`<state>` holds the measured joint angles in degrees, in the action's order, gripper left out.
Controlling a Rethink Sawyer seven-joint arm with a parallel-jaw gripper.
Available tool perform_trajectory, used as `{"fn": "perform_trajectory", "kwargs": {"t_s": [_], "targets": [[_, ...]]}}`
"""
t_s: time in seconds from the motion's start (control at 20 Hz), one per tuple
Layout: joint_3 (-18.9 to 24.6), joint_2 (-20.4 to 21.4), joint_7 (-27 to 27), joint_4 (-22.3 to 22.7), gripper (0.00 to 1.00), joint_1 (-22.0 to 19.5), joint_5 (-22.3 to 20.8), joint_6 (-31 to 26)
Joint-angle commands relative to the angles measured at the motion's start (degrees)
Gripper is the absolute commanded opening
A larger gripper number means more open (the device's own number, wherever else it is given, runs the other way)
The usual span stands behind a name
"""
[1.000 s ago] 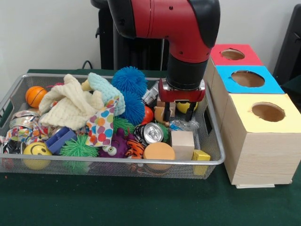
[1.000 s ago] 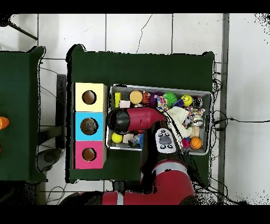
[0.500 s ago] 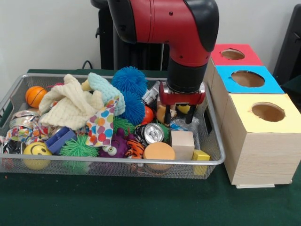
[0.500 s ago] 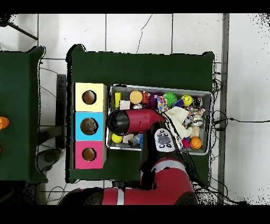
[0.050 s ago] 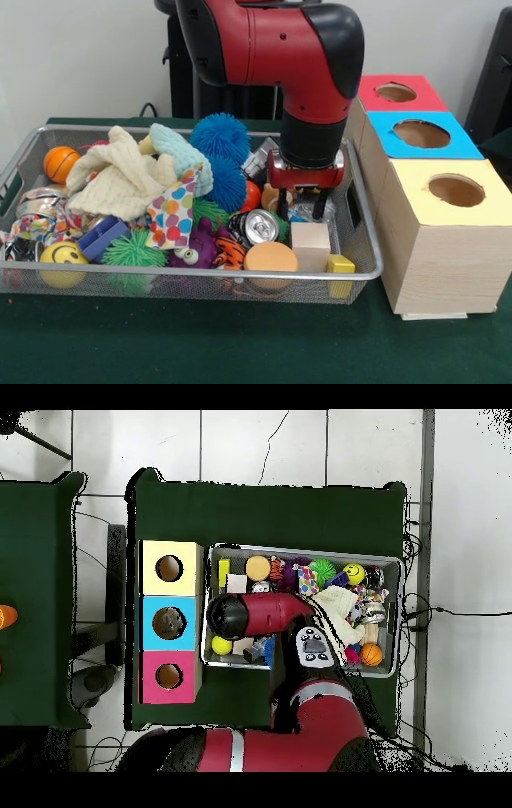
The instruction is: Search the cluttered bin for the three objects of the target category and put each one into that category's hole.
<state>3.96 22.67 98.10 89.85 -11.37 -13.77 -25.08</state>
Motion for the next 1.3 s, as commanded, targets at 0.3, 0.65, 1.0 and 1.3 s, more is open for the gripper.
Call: {"fn": "perform_trajectory", "kwargs": {"t_s": [0.3,0.65,1.0,1.3], "targets": [[5.52,-13.80,4.06,-4.01,1.00,-4.53,-0.86,8.45],[6.43,-14.97,4.35,-3.63,1.00,-5.50,-1.28,9.31],[3.87,-14.59,7.07,-4.17,0.00,-3.42,-1.44,10.11],[3.82,-14.44,6.82,-4.25,0.00,-3.36,-1.43,9.32]]}}
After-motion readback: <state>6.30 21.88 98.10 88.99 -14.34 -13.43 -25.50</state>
